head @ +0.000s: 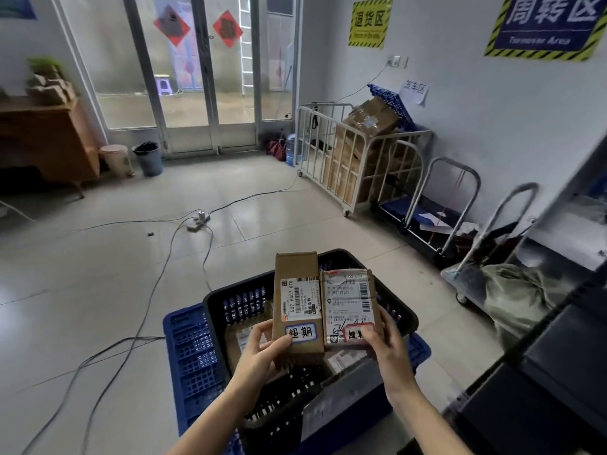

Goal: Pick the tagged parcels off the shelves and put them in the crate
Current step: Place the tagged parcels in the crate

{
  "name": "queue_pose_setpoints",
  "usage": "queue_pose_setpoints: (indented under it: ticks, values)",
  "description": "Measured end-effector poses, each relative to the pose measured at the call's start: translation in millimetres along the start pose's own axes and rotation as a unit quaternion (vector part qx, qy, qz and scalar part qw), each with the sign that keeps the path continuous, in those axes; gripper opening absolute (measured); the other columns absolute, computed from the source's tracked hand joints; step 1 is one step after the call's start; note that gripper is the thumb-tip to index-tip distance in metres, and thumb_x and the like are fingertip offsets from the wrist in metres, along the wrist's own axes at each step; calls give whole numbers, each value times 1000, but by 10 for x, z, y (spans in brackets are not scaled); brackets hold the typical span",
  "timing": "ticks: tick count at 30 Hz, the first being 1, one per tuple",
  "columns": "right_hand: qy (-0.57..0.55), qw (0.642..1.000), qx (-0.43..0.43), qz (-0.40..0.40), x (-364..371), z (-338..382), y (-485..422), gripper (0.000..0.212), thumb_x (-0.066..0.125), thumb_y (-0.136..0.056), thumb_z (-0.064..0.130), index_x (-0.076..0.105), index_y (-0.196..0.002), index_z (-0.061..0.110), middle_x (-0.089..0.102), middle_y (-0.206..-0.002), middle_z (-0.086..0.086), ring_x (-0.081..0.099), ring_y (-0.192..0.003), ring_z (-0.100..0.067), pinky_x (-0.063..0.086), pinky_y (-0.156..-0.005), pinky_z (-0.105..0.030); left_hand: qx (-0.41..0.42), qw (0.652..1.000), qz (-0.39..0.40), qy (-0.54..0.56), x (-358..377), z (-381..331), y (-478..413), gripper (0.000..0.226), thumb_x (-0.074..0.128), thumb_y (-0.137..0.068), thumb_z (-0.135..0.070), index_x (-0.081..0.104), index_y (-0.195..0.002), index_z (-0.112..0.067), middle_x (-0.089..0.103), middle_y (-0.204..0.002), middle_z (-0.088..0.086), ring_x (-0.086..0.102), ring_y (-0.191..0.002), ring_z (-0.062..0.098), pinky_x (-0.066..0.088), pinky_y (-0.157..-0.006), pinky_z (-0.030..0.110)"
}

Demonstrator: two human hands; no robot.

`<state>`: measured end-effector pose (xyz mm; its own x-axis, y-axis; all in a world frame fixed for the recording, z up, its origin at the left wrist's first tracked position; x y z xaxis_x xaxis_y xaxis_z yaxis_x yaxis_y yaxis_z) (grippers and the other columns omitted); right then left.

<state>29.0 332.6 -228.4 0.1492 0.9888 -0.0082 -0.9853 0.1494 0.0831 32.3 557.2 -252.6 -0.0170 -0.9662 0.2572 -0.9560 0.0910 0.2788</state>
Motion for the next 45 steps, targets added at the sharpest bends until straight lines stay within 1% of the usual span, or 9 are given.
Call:
queue_pose_setpoints:
  ticks: [6,10,14,18,22,25,30,40,45]
  values:
    - [18,995,24,97,238,-42,-477,46,62,-70,45,47,-113,53,61,-113,21,55,-104,1,42,-77,-17,-15,997,-75,25,-194,50,-198,53,71,-74,-26,48,-121,-29,67,-110,4,66,-102,23,53,-88,46]
    - [38,986,39,156,329,-111,-870,55,64,-68,42,47,-120,47,62,-109,24,60,-95,8,47,-67,-9,-41,991,-117,41,-250,106,-314,59,70,-76,-22,43,-128,-29,65,-113,6,68,-96,20,57,-68,32]
    - [57,973,68,211,426,-230,-1222,50,67,-73,41,49,-119,45,61,-117,10,62,-102,-8,51,-78,-22,-55,983,-167,48,-319,206,-464,64,68,-80,-18,37,-136,-26,66,-110,7,65,-99,24,53,-81,40]
    - [62,962,89,251,546,-359,-1464,43,65,-71,43,49,-110,49,60,-110,19,61,-93,1,48,-68,-16,-77,972,-206,84,-324,303,-532,63,70,-78,-17,38,-131,-28,67,-109,7,70,-91,22,56,-66,35]
    - [82,955,104,267,596,-606,-1631,46,63,-86,21,49,-128,31,61,-110,14,61,-93,1,50,-68,-15,-113,953,-256,115,-313,536,-569,60,68,-81,-20,37,-132,-29,58,-123,10,62,-105,29,54,-83,49]
    - [81,947,148,273,601,-770,-1699,47,61,-86,20,46,-130,24,61,-113,2,61,-101,-16,53,-77,-30,-150,934,-307,102,-334,737,-599,59,66,-84,-26,37,-134,-29,54,-127,10,55,-111,32,44,-97,55]
    - [86,940,174,282,545,-972,-1801,44,61,-86,20,47,-127,28,61,-111,3,61,-99,-19,51,-75,-30,-167,919,-345,94,-395,916,-807,66,67,-84,-23,32,-140,-22,54,-126,12,58,-105,28,53,-83,45]
    - [101,933,171,298,464,-1215,-1987,42,63,-80,27,48,-117,40,58,-111,14,56,-102,-8,45,-76,-25,-197,886,-412,84,-648,1243,-1148,54,57,-89,-14,36,-139,-15,50,-133,17,54,-116,32,45,-101,51]
    - [89,922,212,313,293,-1300,-2078,54,68,-75,26,50,-126,24,64,-113,-6,63,-102,-27,50,-91,-48,-200,886,-418,-8,-572,1178,-1180,51,53,-92,-12,35,-139,-16,53,-129,12,57,-104,21,51,-88,36]
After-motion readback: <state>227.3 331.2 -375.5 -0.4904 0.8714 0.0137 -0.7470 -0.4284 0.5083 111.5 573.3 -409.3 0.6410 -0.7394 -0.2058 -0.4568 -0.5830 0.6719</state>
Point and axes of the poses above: each hand's wrist, its own y-axis away from the middle knuckle, its own x-axis out of the palm, z = x × y, the point moved 1 cm from there along -y, towards the middle knuckle
